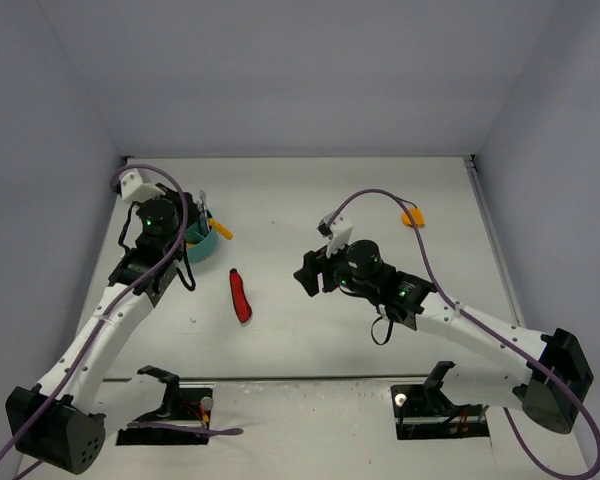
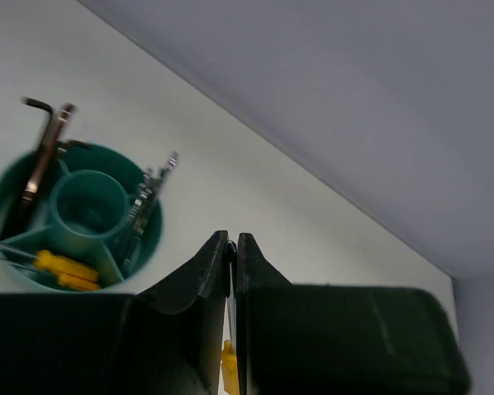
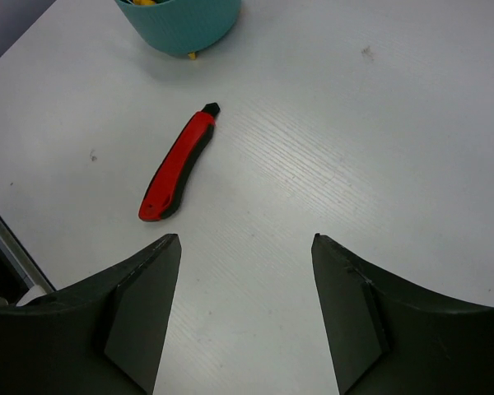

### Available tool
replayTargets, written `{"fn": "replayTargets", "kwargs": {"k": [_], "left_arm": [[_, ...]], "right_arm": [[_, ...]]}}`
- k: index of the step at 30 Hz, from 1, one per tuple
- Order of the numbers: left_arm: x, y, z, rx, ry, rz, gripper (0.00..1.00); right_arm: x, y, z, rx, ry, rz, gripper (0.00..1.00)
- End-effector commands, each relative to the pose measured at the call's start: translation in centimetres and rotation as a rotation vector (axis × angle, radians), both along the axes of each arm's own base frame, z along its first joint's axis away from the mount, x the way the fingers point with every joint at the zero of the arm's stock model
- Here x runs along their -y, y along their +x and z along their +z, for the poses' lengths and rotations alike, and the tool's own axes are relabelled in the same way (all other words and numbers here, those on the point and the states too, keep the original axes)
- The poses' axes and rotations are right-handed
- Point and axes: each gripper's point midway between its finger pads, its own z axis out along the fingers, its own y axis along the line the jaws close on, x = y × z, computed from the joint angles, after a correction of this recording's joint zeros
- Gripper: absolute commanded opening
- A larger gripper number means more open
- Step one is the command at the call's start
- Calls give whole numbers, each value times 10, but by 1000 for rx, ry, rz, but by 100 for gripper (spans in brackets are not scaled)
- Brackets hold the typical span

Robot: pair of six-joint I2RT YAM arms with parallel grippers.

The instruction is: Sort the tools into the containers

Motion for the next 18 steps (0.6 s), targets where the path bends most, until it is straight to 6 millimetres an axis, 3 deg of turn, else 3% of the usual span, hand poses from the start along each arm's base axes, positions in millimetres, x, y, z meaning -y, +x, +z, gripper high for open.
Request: {"fn": "replayTargets", "kwargs": {"k": [1,3,7,18], "left_arm": [[-74,7,7,80,59,306,0],[-96,13,-5,62,59,372,0],[-120,25,-20,36,56,433,0],[-133,48,-47,36,21,478,0]], "right_arm": [[9,12,20,77,39,-46,62],[16,15,19,80,37,-64,62],[25,19,15,69,39,-74,62],[40,21,2,21,50,-82,62]]}}
